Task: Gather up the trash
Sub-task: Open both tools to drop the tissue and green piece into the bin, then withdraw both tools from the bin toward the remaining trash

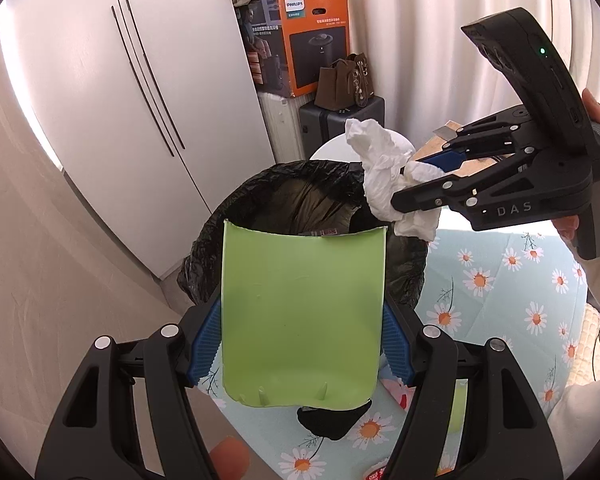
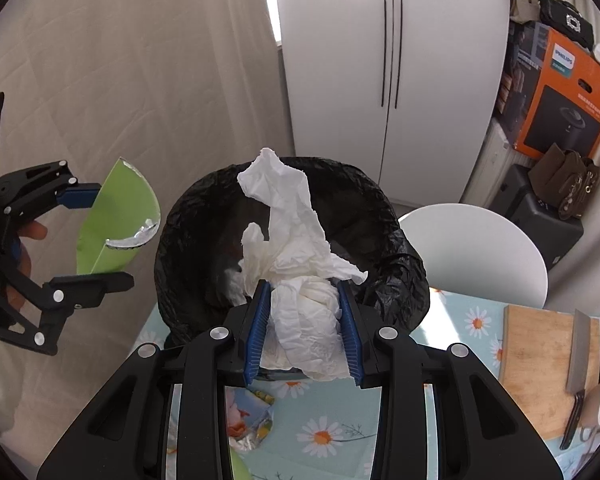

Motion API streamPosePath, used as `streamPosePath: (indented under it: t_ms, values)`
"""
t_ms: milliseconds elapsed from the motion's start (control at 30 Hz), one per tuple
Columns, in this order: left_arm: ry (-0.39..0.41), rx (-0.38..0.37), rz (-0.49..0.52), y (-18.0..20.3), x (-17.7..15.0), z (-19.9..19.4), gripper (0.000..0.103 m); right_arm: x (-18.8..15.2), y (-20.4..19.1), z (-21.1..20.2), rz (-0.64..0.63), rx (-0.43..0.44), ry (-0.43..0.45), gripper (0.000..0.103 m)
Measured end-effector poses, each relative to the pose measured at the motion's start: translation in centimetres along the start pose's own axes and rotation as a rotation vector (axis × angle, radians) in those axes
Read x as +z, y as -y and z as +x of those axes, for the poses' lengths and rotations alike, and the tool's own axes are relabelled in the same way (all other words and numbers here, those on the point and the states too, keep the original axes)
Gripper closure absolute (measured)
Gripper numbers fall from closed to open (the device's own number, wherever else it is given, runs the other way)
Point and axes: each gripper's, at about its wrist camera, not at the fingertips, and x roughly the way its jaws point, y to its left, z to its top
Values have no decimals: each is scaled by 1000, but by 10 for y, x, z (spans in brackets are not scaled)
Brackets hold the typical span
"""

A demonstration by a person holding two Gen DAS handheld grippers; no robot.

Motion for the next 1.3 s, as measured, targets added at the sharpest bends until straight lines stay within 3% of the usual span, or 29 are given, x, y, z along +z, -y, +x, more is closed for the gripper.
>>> streamPosePath:
  t_ms: [467, 533, 633, 733, 767, 900, 1067, 1300]
  values:
    - [-62, -49, -7, -13, 20, 76, 34, 18, 22, 72, 5, 71, -53, 71]
    - [-59, -38, -18, -16, 20, 83, 31, 18, 24, 79, 6, 86, -50, 69]
    - [-28, -32, -49, -22, 17, 83, 16, 18, 28, 85, 18, 92, -37, 66]
    - [9, -55, -65, -24, 12, 80, 6, 17, 35, 86, 32, 107, -15, 54]
    - [8, -62, -78, -26, 10, 79, 6, 16, 35, 84, 36, 111, -8, 45]
    - [2, -28, -109, -26, 1, 73, 6, 14, 36, 74, 23, 92, 32, 30]
    - [-22, 17, -103, -17, -11, 57, 6, 9, 26, 55, -7, 79, 58, 19]
    - [-35, 49, -121, -5, -33, 31, 6, -12, -5, 25, -77, 50, 58, 16]
